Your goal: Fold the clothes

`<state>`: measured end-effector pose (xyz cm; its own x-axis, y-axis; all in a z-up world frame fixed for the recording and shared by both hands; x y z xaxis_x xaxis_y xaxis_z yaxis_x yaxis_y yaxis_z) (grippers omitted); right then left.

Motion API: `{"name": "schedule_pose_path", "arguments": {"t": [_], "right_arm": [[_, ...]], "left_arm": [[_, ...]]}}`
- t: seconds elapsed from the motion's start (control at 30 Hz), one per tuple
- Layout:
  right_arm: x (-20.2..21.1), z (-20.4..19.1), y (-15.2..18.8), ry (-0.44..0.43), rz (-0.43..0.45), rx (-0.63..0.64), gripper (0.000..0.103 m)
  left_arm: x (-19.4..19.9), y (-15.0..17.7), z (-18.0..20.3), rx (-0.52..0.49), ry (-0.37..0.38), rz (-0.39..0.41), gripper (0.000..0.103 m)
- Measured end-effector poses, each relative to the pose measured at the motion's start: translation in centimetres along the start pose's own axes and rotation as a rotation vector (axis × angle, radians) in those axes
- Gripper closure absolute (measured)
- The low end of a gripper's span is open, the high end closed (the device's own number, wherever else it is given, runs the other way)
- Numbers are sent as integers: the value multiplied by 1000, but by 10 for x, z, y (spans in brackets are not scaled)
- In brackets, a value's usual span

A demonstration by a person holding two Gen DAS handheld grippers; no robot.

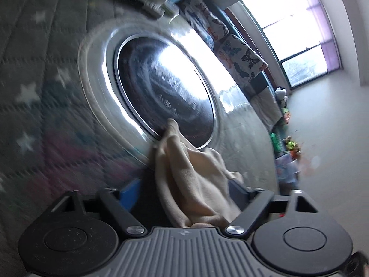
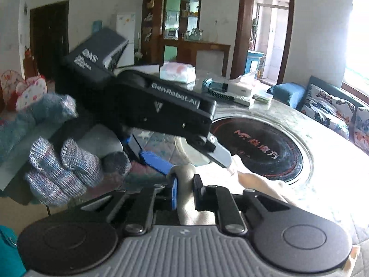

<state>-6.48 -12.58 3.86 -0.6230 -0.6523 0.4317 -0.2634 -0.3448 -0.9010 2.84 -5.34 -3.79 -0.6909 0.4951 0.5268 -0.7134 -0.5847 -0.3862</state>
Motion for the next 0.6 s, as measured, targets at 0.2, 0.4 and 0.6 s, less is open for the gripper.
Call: {"name": "schedule_pose_path", "arguments": {"t": [0.2,0.4,0.6], "right_arm": [[8,1,0,-16,16,-18,91],[11,1,8,-35,2,-45,88],[38,28,11,58,24,-100,82]], "left_arm": [[-16,9,-9,107,29,-58,76],[-14,9,-16,114,26,-48,84],[-11,6,-14,85,16,-43,85]]}}
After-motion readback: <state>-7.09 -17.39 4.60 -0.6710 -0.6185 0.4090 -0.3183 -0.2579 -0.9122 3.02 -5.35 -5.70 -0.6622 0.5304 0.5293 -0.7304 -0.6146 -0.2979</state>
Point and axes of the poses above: each gripper's, at about its wrist camera, not at the fingertips, and x roughly against the way its jaws point, z to its right, y to its underside, the point moved 8 cm from there along -x, roughly the way its jaws point, and after that the axes turned 10 degrees about z, right-handed, at the moved point
